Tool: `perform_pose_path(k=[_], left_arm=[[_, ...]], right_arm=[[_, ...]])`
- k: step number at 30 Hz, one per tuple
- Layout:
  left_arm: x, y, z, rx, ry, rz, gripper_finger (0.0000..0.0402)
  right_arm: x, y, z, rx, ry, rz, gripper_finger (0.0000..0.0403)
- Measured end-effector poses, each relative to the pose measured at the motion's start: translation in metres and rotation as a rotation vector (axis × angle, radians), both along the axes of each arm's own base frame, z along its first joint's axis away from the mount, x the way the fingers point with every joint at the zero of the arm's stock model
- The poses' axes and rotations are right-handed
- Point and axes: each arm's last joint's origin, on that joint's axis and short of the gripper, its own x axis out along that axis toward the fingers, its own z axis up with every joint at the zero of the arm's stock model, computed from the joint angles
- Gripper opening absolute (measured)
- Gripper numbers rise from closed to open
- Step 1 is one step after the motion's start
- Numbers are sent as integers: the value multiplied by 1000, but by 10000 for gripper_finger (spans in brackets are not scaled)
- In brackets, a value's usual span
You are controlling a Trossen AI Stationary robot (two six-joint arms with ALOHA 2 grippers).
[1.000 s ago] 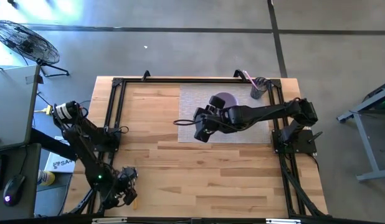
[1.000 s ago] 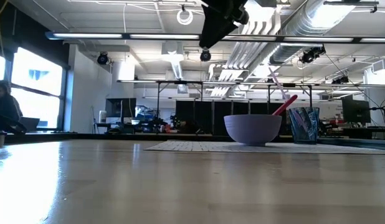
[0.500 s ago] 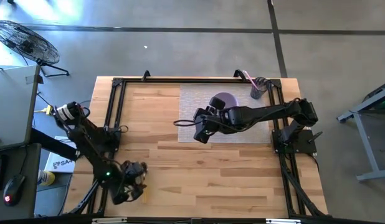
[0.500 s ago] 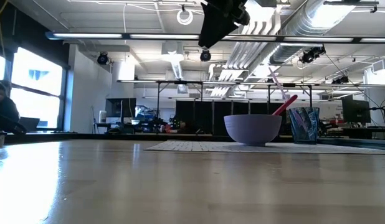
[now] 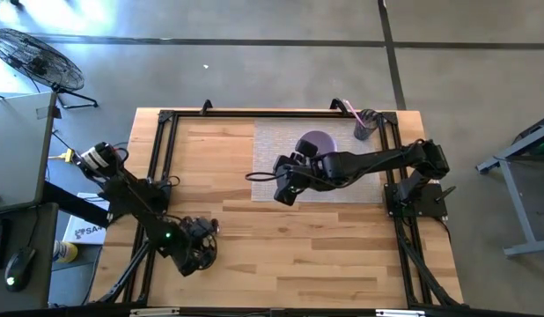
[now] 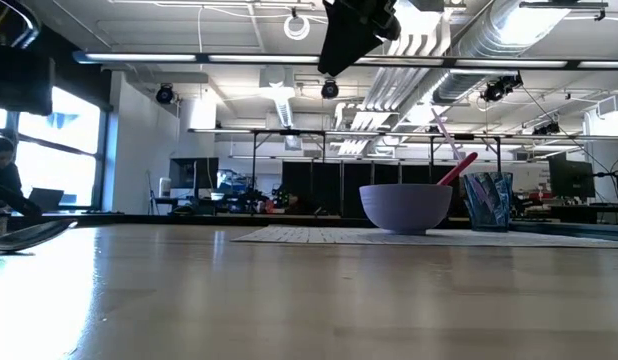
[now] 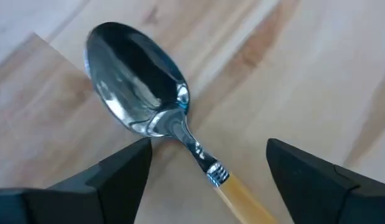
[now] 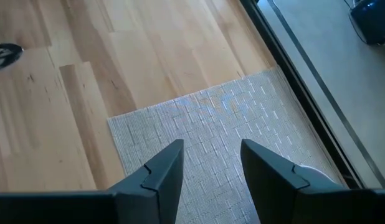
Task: Pick & Place Utensil
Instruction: Put the light brown spoon into the bowl on the mat
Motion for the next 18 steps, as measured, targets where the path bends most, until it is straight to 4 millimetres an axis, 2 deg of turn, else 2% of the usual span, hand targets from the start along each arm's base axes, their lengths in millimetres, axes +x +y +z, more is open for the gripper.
perform_pose_path(k=[3,12,18], left_arm=[[3,3,0,4,-1,10,279],[2,6,-2,85,2,-75,142],[0,17,-10,154,-4,-39,99]], right_arm=[[0,0,0,0,0,0,154],[0,0,0,23,-26,-42,154],[0,2,0,14,-29,-43,154]])
